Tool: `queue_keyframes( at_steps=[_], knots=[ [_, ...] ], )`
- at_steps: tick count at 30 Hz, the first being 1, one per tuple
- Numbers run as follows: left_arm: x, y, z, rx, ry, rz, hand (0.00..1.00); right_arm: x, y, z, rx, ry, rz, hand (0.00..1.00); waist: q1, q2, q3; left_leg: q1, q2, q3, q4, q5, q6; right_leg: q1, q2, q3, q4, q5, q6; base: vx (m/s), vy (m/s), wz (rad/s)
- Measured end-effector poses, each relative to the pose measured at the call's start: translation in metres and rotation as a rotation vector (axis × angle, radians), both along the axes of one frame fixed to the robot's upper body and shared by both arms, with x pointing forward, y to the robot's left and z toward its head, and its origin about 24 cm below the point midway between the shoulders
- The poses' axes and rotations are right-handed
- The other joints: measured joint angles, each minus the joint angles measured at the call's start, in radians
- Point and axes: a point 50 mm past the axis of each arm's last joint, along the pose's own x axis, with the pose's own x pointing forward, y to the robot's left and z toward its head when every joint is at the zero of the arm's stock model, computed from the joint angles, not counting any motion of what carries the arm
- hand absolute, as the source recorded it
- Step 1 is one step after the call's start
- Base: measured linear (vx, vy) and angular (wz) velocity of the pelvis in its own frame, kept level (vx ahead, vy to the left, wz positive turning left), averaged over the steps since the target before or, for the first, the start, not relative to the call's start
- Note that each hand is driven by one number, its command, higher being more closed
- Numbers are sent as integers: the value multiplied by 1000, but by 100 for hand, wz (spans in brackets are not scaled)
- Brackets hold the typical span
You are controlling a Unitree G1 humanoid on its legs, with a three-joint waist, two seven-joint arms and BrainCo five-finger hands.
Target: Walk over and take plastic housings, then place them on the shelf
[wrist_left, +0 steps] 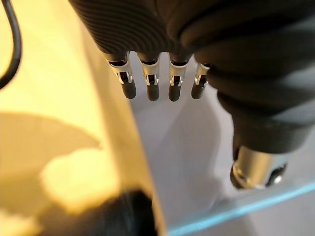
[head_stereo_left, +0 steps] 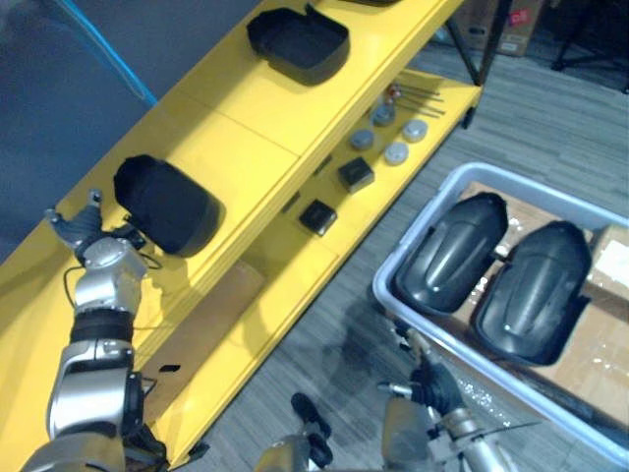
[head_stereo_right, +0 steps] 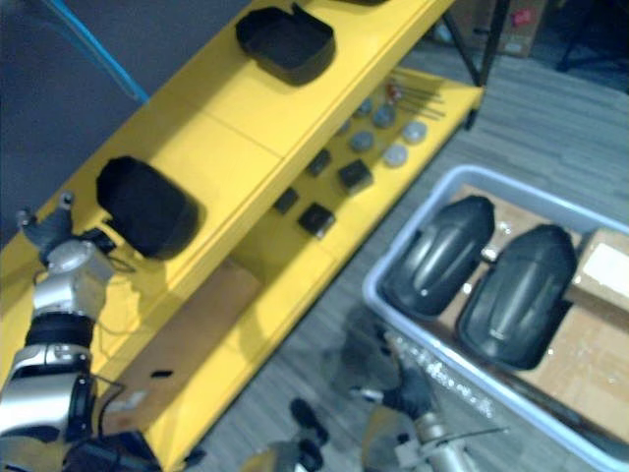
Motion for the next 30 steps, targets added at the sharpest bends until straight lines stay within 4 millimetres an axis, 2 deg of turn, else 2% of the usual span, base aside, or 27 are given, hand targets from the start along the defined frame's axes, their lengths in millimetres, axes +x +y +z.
queue_keyframes(
  at_steps=[7, 12, 15, 19, 21, 22, 23, 25, 26, 27, 28, 29, 30],
  knots=[
    [-7, 11, 10, 8, -47, 44, 0, -5, 0, -1, 2, 9, 15, 0, -6, 7, -9, 25, 1, -12, 0, -1, -1, 42, -1, -11, -12, 1, 2, 5, -5, 4],
    [-16, 18, 7, 21, -103, 111, 0, -14, -2, -5, -3, 34, -9, 0, -26, 0, -54, 46, 2, -25, 0, -4, -4, 79, -4, -28, -29, 1, 4, 4, -1, 3],
    [-20, 19, 13, 49, -166, 148, 0, -20, -6, -9, -6, 56, -62, 0, -25, 1, -81, 57, 3, -29, -1, -11, -6, 95, -5, -37, -42, 0, 4, -5, 3, 5],
    [-26, 20, 30, 130, -279, 150, 0, -22, -16, -7, 24, 21, -122, 0, -29, 15, -121, 58, 5, -36, -5, -23, -10, 126, -5, -47, -84, 11, 15, 14, 15, 4],
    [-29, 20, 36, 170, -307, 139, 0, -21, -17, -7, 31, 6, -131, 0, -41, 12, -130, 57, 6, -56, -5, -23, -10, 139, -6, -64, -102, 21, 8, 22, 6, 14],
    [-36, 23, 41, 266, -304, 123, 0, -18, -16, -6, 63, -10, -145, 0, -45, 5, -140, 57, 12, -63, -5, -23, -10, 156, -1, -74, -124, 30, 9, 90, -16, 45],
    [-47, 17, 38, 370, -334, 46, 0, -9, -14, -13, 151, -4, -198, 0, -37, -19, -175, 54, 17, -101, -5, -21, -7, 204, 1, -122, -180, 45, 4, 124, -26, 52],
    [-51, 13, 36, 409, -356, -24, 0, -4, -16, -19, 179, -2, -248, 0, -15, -46, -193, 47, 23, -127, -5, -20, -9, 235, 7, -151, -223, 62, 4, 89, -25, 43],
    [-52, 13, 36, 412, -356, -33, 0, -3, -16, -20, 181, -2, -252, 0, -6, -51, -200, 40, 23, -133, -5, -19, -9, 236, 8, -158, -232, 65, 3, 73, -9, 36],
    [-61, 10, 34, 427, -369, -59, 0, 4, -15, -16, 192, -30, -254, 0, 16, -64, -208, 29, 19, -154, -4, -15, -6, 258, 6, -182, -246, 76, 3, 79, -3, 35],
    [-69, 5, 30, 439, -377, -91, 0, 7, -15, -15, 194, -42, -260, 0, 18, -71, -212, 27, 17, -163, -4, -13, -6, 268, 5, -194, -254, 79, 4, 108, -13, 49],
    [-85, -13, 24, 484, -386, -219, 0, 12, -17, -11, 206, -69, -294, 0, 35, -86, -221, 22, 15, -183, -4, -13, -6, 288, 4, -219, -273, 82, 3, 82, -38, 51],
    [-101, -31, 15, 551, -359, -349, 0, 17, -20, -7, 222, -103, -343, 0, 68, -99, -228, 16, 17, -205, -5, -12, -8, 304, 8, -248, -299, 85, 0, 61, -53, 51]
  ],
)
